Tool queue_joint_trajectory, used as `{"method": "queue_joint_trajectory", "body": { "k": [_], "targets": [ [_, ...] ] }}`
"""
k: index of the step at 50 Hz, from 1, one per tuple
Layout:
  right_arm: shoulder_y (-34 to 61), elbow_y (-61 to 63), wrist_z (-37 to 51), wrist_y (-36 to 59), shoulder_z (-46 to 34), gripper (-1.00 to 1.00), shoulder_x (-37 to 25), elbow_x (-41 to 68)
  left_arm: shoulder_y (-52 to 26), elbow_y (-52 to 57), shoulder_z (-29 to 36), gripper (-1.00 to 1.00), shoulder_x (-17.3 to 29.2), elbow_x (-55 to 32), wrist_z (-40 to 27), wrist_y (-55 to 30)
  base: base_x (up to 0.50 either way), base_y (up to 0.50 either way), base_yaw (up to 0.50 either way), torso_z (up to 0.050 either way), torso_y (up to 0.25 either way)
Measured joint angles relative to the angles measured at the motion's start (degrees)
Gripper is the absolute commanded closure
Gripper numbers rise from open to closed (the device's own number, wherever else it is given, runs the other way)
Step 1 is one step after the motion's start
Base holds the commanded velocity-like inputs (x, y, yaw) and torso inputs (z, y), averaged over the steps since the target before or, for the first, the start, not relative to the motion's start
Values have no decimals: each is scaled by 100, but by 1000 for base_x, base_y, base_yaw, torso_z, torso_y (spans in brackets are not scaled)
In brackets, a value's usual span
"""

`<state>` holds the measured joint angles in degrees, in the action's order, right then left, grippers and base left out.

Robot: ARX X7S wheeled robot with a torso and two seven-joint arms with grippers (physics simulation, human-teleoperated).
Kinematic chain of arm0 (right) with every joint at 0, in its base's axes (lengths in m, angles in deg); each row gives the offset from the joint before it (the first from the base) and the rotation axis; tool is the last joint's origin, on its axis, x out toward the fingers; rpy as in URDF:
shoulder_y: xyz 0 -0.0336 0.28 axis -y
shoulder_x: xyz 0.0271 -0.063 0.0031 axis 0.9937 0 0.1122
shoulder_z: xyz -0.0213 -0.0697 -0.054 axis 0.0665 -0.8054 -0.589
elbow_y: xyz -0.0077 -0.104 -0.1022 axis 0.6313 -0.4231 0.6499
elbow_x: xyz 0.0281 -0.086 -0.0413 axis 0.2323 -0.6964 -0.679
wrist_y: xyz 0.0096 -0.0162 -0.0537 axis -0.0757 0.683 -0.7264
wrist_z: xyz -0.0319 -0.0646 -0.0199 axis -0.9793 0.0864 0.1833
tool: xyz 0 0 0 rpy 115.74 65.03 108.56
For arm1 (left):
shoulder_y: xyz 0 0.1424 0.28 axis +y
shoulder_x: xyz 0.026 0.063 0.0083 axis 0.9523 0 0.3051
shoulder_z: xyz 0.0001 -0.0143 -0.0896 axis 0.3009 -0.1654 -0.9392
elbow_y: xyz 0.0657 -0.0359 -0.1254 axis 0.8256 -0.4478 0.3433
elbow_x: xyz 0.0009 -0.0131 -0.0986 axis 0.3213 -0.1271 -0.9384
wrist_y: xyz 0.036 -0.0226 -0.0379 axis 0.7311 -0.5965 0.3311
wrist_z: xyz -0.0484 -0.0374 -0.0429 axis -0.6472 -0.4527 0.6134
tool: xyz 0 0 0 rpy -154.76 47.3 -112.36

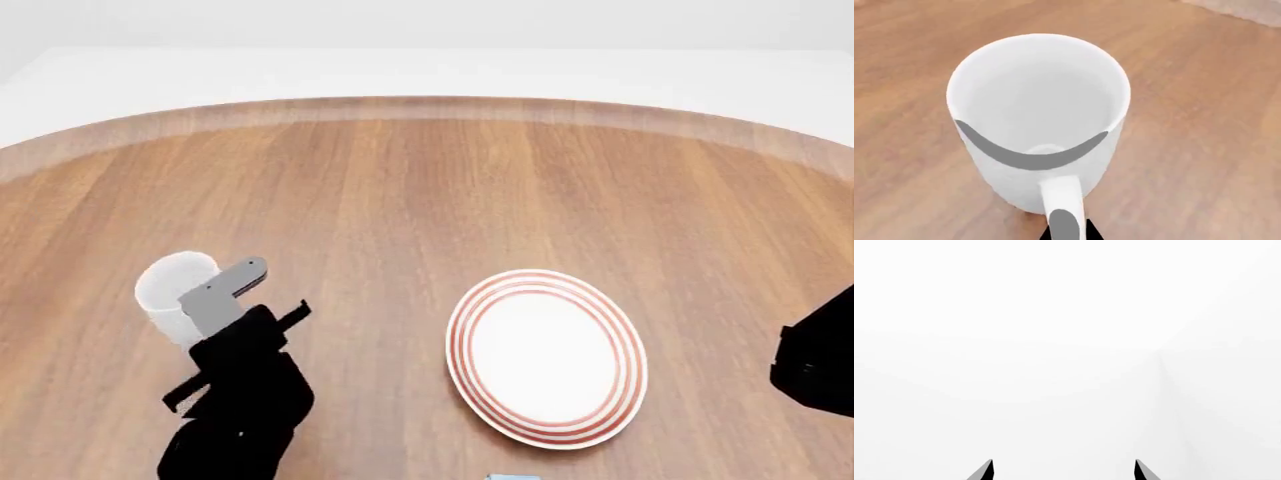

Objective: Pick up the white mug and put it on the plate, and put the chocolate pudding to the right of the plate.

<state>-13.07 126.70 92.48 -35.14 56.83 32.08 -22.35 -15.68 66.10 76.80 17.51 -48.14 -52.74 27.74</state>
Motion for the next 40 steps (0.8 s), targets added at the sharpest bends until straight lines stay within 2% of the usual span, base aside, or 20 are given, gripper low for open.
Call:
{"method": "queue_joint_trajectory", "body": {
  "k": [11,20,29,40],
  "targets": [
    [-13,-8,25,0,-5,-100,-10,-9,-373,1901,1092,100,774,215,967,-613,0,0,0,0,0],
    [-18,-31,36,-23,-1,-100,-24,4,-752,3015,1623,100,1269,-175,2011,-1079,0,0,0,0,0],
    [-22,-62,41,-63,-3,-100,-33,16,-1176,3351,1923,100,1484,-777,3126,-1414,0,0,0,0,0],
    [-24,-64,58,-87,26,-100,-60,53,-1931,3129,2277,100,1444,-1275,4211,-1946,0,0,0,0,0]
  ]
}}
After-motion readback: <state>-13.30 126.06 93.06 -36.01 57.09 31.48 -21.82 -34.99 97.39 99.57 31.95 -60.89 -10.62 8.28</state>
